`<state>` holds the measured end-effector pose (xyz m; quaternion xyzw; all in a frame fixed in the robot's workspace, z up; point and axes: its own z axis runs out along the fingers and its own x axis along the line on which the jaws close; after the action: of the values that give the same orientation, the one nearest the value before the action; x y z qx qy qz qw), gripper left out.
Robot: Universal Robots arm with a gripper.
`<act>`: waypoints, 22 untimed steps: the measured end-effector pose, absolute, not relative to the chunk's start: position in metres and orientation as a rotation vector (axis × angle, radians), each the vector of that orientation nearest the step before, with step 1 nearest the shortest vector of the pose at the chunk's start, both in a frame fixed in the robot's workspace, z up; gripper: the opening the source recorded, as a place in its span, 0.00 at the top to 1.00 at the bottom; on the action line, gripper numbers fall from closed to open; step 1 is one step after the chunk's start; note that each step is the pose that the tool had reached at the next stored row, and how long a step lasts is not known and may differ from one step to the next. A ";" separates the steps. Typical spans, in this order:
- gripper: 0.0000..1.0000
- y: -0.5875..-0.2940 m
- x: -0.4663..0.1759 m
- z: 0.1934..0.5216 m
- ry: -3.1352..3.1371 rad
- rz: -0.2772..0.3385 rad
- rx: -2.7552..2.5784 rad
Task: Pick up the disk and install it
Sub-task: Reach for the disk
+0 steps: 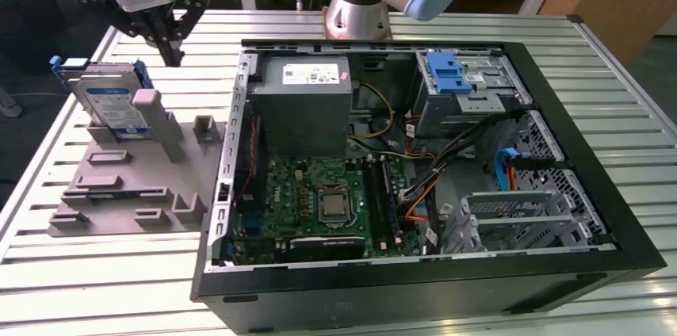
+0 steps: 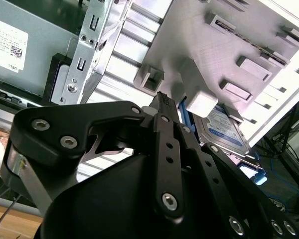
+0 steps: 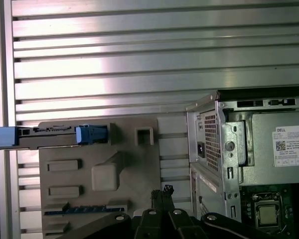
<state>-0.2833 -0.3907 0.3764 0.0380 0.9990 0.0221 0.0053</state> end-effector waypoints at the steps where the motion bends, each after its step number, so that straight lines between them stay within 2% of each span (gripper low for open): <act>1: 0.89 -0.391 -0.283 0.376 3.128 0.069 0.119; 10: 0.89 -0.389 -0.294 0.376 3.128 0.069 0.119; 22: 0.89 -0.364 -0.335 0.374 3.128 0.069 0.119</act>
<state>-0.3350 -0.3637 0.3740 0.0380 0.9990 0.0221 0.0052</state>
